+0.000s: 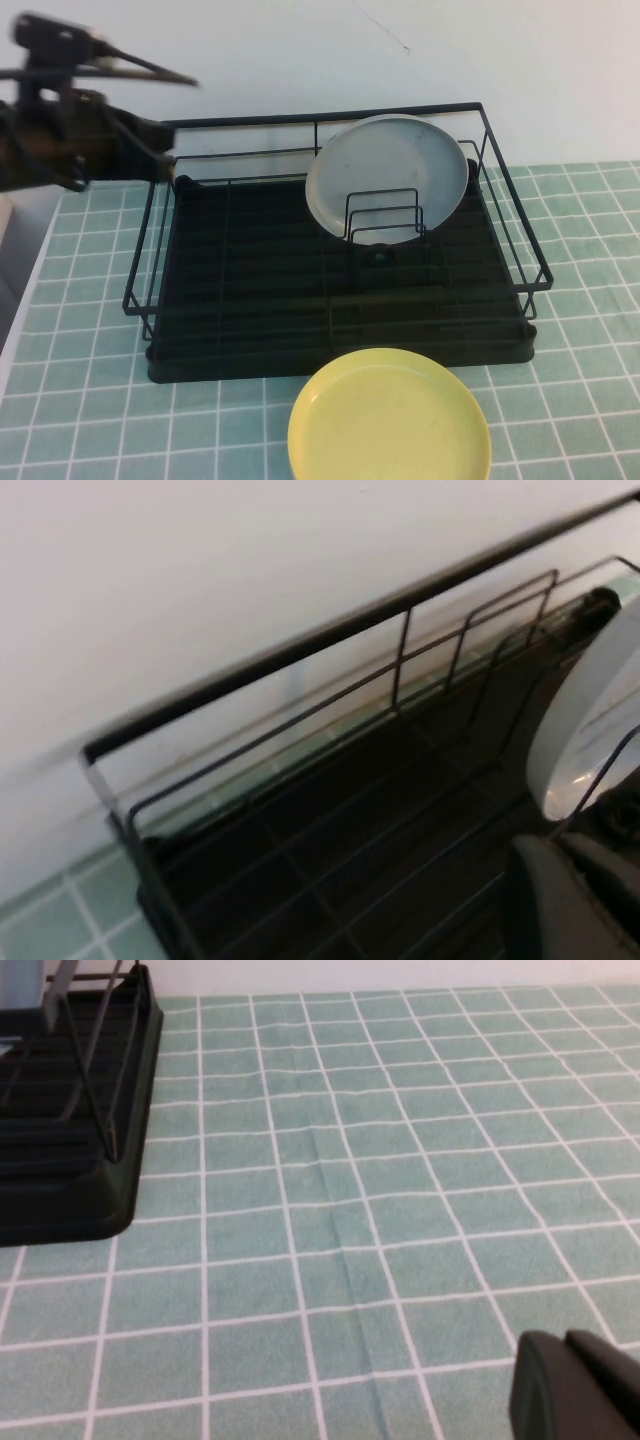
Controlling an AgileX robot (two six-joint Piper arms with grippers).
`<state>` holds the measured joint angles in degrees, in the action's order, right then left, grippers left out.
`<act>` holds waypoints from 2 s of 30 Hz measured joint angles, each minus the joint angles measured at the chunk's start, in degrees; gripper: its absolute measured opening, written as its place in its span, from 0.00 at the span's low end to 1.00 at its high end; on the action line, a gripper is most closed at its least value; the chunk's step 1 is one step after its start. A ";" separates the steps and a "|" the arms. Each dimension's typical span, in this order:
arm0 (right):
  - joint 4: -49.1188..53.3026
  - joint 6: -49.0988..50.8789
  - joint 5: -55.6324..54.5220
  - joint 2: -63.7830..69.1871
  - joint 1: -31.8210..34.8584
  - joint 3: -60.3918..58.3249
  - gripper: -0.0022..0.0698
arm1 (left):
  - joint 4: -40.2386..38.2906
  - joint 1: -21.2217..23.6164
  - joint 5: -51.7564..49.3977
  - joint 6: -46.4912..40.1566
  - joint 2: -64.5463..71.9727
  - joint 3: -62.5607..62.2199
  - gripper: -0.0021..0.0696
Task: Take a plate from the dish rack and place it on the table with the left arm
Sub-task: Grasp the plate from the shelf
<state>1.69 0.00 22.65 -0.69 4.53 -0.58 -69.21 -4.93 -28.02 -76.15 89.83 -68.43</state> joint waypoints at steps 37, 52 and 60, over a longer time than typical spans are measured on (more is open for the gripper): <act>0.00 0.00 0.00 0.00 0.00 0.00 0.03 | -14.79 -21.46 19.07 -32.13 20.76 -15.70 0.79; 0.00 0.00 0.00 0.00 0.00 0.00 0.03 | -18.65 -21.46 21.14 -31.05 26.08 -18.76 0.34; 0.00 0.00 0.00 0.00 0.00 0.00 0.03 | -19.02 -21.46 21.65 -30.56 26.08 -18.85 0.08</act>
<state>1.69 0.00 22.65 -0.69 4.53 -0.58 -88.23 -26.38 -6.36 -106.72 115.91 -87.28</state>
